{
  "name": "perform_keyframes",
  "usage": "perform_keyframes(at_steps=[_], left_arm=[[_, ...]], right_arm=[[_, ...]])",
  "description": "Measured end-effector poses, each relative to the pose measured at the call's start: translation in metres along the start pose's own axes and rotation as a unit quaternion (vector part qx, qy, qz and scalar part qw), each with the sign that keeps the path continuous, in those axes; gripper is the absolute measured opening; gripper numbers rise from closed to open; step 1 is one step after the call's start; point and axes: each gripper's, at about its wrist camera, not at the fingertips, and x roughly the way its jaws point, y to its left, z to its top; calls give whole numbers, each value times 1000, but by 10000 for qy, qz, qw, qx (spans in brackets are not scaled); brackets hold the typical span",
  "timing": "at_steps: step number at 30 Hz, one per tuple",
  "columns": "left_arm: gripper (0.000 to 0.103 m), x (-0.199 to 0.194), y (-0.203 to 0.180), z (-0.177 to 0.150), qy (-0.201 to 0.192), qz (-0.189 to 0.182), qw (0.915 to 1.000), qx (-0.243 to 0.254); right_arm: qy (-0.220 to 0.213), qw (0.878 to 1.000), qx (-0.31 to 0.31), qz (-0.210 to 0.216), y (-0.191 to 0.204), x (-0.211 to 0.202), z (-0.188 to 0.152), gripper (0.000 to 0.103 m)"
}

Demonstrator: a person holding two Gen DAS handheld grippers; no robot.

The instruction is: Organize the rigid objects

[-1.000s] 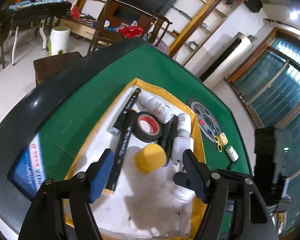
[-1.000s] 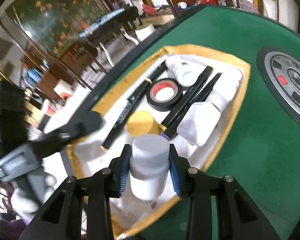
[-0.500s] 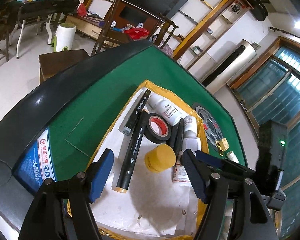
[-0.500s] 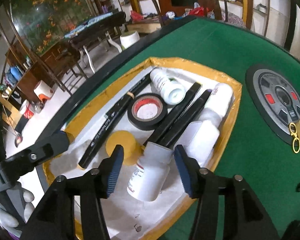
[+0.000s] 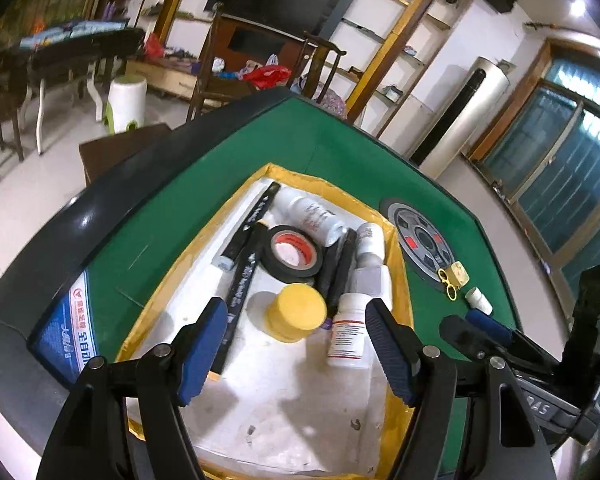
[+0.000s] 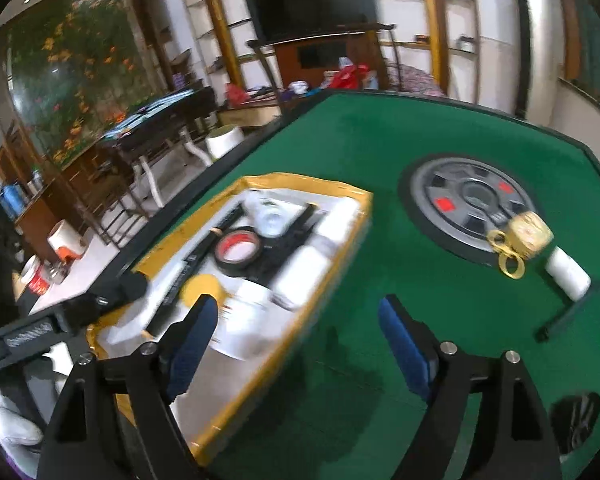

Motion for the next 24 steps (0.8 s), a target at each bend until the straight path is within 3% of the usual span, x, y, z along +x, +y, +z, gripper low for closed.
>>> perform_keyframes(at_steps=[11,24], left_arm=[[75,6,-44,-12,165,-5,9989,447],[75,13,-80,-28,395,10,9957,840]], right_arm=[[-264,9960,401,-757,-50,-23,-21,82],[-449,9893,140,-1382,-63,-37,-38,84]])
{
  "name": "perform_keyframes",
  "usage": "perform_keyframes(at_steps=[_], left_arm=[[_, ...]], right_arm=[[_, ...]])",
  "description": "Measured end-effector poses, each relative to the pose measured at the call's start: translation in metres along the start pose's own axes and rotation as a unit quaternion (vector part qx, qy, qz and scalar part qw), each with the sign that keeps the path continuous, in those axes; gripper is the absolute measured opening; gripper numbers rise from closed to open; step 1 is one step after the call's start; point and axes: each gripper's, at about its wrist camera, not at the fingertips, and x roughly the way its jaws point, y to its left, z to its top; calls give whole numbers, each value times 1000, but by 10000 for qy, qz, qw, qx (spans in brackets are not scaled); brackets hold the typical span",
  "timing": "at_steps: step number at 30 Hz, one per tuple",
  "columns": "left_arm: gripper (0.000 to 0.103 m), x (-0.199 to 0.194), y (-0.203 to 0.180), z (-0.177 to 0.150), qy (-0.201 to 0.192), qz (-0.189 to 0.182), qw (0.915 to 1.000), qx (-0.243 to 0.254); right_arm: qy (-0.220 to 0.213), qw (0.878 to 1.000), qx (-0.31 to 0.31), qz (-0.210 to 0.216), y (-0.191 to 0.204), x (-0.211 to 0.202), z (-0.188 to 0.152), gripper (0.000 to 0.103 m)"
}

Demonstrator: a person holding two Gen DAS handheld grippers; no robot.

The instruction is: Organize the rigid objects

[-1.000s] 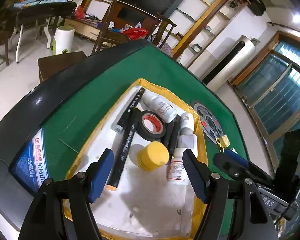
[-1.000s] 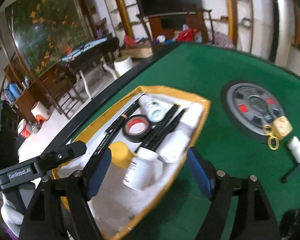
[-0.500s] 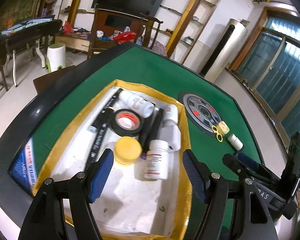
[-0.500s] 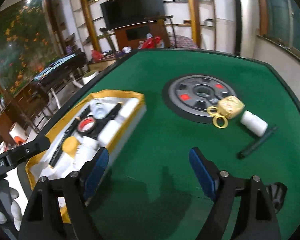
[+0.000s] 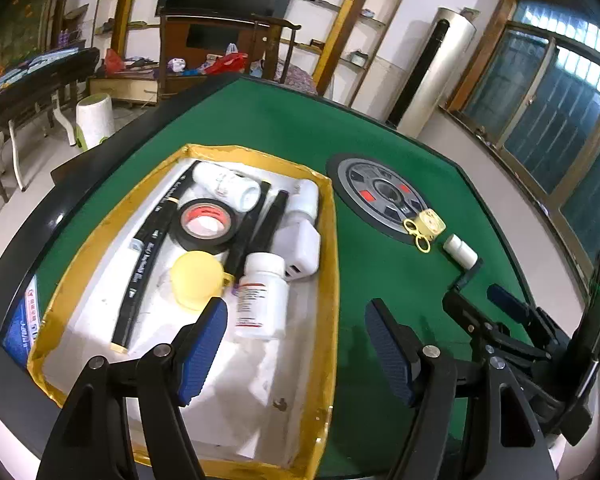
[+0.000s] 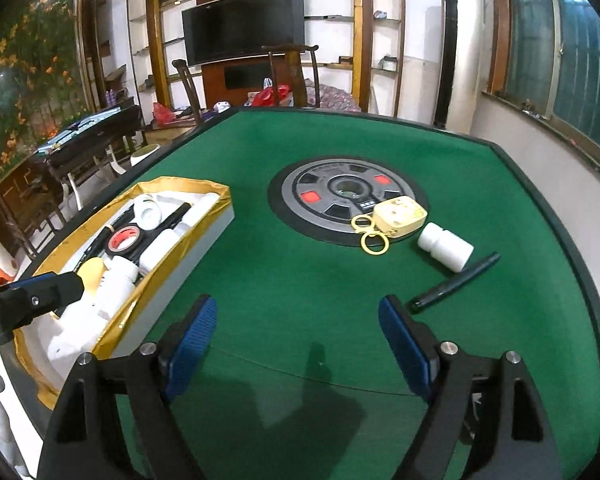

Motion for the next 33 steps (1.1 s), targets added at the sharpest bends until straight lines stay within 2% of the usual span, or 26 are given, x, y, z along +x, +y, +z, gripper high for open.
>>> perform_keyframes(at_steps=[4,33], left_arm=[[75,3,-8,-3,63,-11,9999,92],[75,25,-41,-17,456,-63,9982,379]], right_arm=[[-46,9999,24,-106,-6,-1,-1,87],[168,9992,74,-352,-27,13,-13,87]])
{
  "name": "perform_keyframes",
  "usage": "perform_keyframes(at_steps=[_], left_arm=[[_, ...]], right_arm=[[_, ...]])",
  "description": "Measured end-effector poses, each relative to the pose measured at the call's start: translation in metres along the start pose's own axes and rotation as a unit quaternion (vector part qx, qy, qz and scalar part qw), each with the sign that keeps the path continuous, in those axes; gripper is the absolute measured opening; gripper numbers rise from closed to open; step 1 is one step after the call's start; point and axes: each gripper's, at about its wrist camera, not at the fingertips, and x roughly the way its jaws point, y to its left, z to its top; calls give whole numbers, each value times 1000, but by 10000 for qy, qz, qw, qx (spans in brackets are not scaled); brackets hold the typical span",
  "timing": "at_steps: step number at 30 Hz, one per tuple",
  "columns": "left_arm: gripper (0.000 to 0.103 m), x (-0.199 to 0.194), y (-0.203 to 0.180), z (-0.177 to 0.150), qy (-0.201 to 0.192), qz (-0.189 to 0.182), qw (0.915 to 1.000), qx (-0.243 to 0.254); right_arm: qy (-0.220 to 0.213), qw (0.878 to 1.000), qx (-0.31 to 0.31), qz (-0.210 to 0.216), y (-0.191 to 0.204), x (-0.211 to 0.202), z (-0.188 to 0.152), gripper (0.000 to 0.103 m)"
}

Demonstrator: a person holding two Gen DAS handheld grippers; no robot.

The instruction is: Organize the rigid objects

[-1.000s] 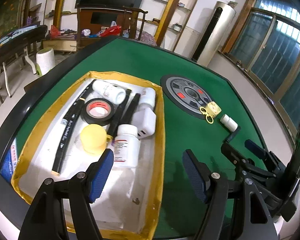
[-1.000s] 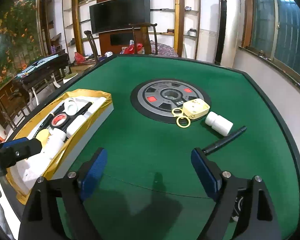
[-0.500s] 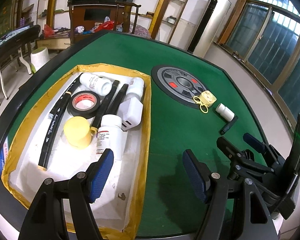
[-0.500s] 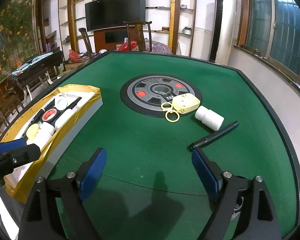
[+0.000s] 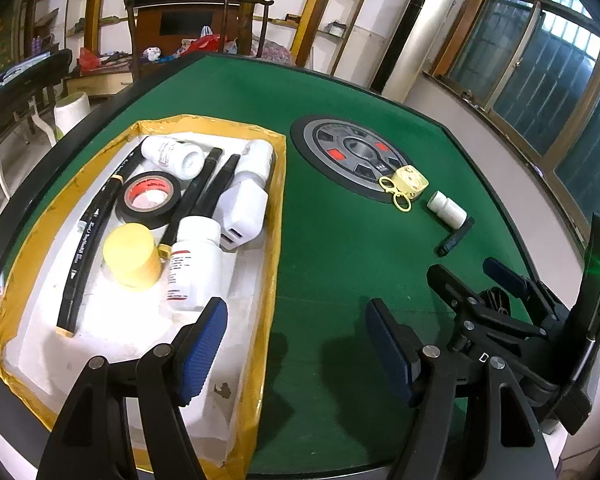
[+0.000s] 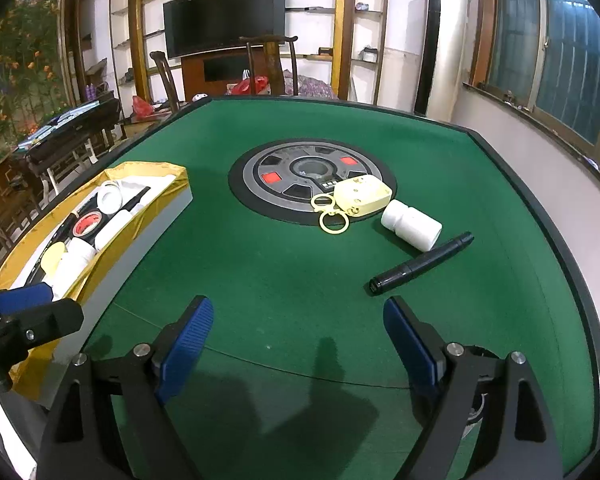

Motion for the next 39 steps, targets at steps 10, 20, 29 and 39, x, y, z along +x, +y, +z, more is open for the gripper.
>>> perform_keyframes(at_steps=[10,20,29,39], left_arm=[[82,9,-26,-2,68,120,9990,434],[90,-3,-32,4,-237,612,9962,567],[91,-42,-26,15,-787,180,9956,477],[91,35,-114,23,262,-519,9861,1554]], right_arm=[[-31,9985,547,49,-40,-2,4,87],[221,9783,2046,223,-148,8,-6,87],[190,9608,2707,565,-216,40,24,87],[350,9306,3522,930,-259,76,7,87]])
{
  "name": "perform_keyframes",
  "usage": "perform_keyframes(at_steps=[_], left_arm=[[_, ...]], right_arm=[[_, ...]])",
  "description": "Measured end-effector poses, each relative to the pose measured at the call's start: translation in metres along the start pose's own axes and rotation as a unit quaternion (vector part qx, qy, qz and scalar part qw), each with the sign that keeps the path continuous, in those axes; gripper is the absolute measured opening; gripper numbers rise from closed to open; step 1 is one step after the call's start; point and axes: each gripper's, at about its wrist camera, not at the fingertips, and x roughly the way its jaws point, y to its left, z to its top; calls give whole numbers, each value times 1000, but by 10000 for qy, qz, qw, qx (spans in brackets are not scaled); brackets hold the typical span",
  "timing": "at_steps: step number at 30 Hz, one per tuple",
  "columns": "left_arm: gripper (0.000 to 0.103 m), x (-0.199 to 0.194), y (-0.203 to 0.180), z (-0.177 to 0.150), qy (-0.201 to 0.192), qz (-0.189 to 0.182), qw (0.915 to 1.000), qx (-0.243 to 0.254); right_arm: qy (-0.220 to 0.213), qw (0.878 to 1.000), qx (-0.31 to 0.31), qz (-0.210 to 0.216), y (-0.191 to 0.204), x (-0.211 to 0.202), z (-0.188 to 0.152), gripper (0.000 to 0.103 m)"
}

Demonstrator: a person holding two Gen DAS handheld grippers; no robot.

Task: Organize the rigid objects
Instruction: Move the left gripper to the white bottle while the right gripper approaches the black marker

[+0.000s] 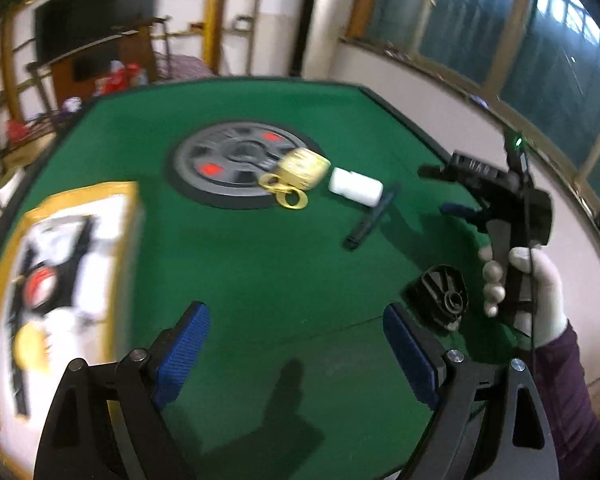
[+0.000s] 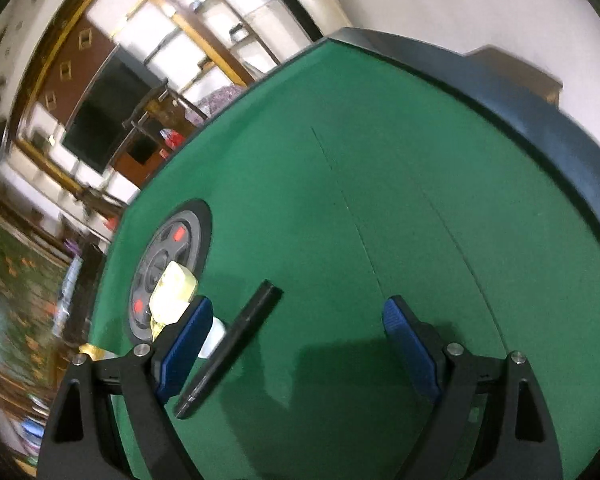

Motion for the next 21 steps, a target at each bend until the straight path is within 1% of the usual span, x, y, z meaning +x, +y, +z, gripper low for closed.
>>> perform_keyframes(at_steps=[3,5,6,7,9,11,13,18,20,21], left_arm=[[91,33,-15,21,203,-174,9996,3],[91,51,-21,38,289,-347,9988,-177],[91,62,-22,49,355,-491,9976,-335],[91,74,-21,60,429,-631,9957,-525],[91,95,-21,76,563,-769,9917,-861],[91,114,-20,92,668,-957,9858,-1205],[91,128,-22,102,728,-1120,9814,-1380],[89,156,-29,112,940,-1083,9777,-1535],[89,165,-29,112,995,-1106,9749,-1654],[88,164,-31,114,928,-1066,9768,-1607]], right_arm=[[-50,9999,130,35,-6,-2,2,87],[-51,9999,125,28,-6,-2,2,87],[-45,9999,112,16,-5,-1,2,88],[-41,9999,93,0,-4,1,3,88],[-29,10000,37,-35,-1,1,3,90],[-22,10000,-9,-64,0,1,3,90],[-16,10000,-40,-83,0,1,4,91],[-2,9998,-143,-162,4,4,5,94],[-1,9997,-172,-184,6,5,5,95],[-1,9997,-166,-178,6,5,5,95]])
